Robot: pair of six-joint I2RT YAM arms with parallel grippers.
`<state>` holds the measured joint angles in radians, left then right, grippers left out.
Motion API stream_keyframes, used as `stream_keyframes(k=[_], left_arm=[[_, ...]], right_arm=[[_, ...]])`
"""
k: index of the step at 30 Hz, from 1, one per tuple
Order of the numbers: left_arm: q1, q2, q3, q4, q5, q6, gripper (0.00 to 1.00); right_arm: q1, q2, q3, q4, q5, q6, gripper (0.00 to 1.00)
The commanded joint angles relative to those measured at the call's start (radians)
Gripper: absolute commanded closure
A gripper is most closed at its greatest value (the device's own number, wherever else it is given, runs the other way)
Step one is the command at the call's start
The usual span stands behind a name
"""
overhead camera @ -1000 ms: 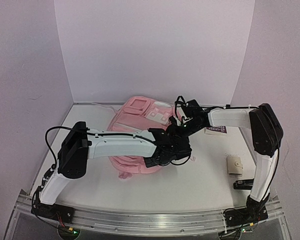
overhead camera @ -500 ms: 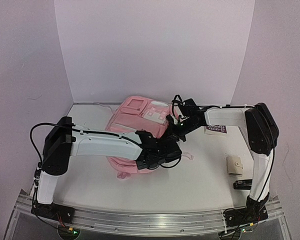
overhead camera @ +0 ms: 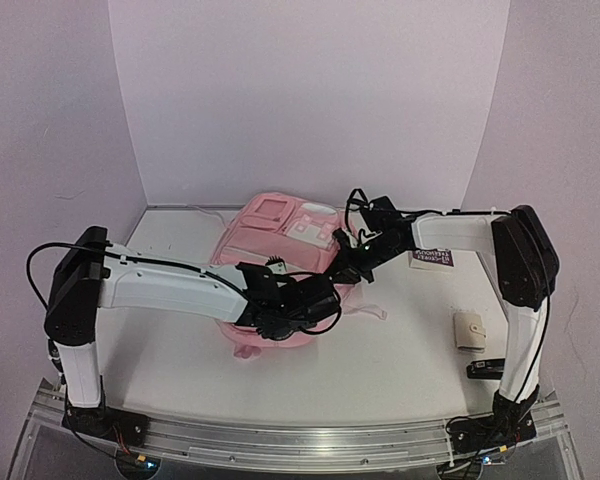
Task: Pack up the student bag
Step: Unzip the student bag at the center of the board.
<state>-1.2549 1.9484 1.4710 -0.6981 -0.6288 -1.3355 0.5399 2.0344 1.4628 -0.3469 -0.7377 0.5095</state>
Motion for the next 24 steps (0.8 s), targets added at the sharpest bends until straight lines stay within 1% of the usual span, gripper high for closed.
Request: stream_keyframes(k=[1,4,9,12,14,15,16,18,19,20,21,23,24], left_arm=[[-0.013,-0.135,-0.090,-0.209,-0.005,0.020,1.00],[-0.012,-0.191,-0.165,-0.141,0.027,0.096,1.00],[-0.013,-0.277,-0.278,0.080,0.122,0.329,1.00],[-0.012,-0.281,-0.291,0.198,0.174,0.440,1.00],[-0.013,-0.270,-0.283,0.251,0.182,0.481,1.00],[-0.012,-0.262,-0.276,0.268,0.182,0.492,1.00],[-0.012,-0.256,-0.269,0.283,0.182,0.506,1.00],[-0.007,-0.252,-0.263,0.326,0.180,0.520,1.00],[0.000,-0.254,-0.267,0.355,0.189,0.526,1.00],[0.010,-0.258,-0.275,0.387,0.201,0.531,1.00],[0.024,-0.262,-0.286,0.422,0.218,0.537,1.00],[0.050,-0.269,-0.303,0.481,0.256,0.549,1.00],[0.064,-0.271,-0.311,0.507,0.275,0.554,1.00]], right_arm=[[-0.117,-0.043,0.008,-0.007,0.251,-0.081,1.00],[-0.123,-0.043,0.035,-0.015,0.281,-0.101,1.00],[-0.132,-0.016,0.102,-0.026,0.314,-0.113,1.00],[-0.131,-0.004,0.149,-0.031,0.320,-0.118,1.00],[-0.132,-0.004,0.180,-0.042,0.314,-0.123,1.00],[-0.133,-0.011,0.188,-0.049,0.287,-0.130,0.99],[-0.132,-0.022,0.193,-0.056,0.251,-0.132,0.95],[-0.132,-0.058,0.170,-0.068,0.191,-0.128,0.62],[-0.132,-0.080,0.149,-0.070,0.164,-0.128,0.49],[-0.132,-0.103,0.127,-0.071,0.140,-0.132,0.43],[-0.133,-0.132,0.104,-0.072,0.116,-0.137,0.39],[-0.132,-0.174,0.065,-0.081,0.055,-0.150,0.33],[-0.131,-0.194,0.045,-0.086,0.021,-0.153,0.32]])
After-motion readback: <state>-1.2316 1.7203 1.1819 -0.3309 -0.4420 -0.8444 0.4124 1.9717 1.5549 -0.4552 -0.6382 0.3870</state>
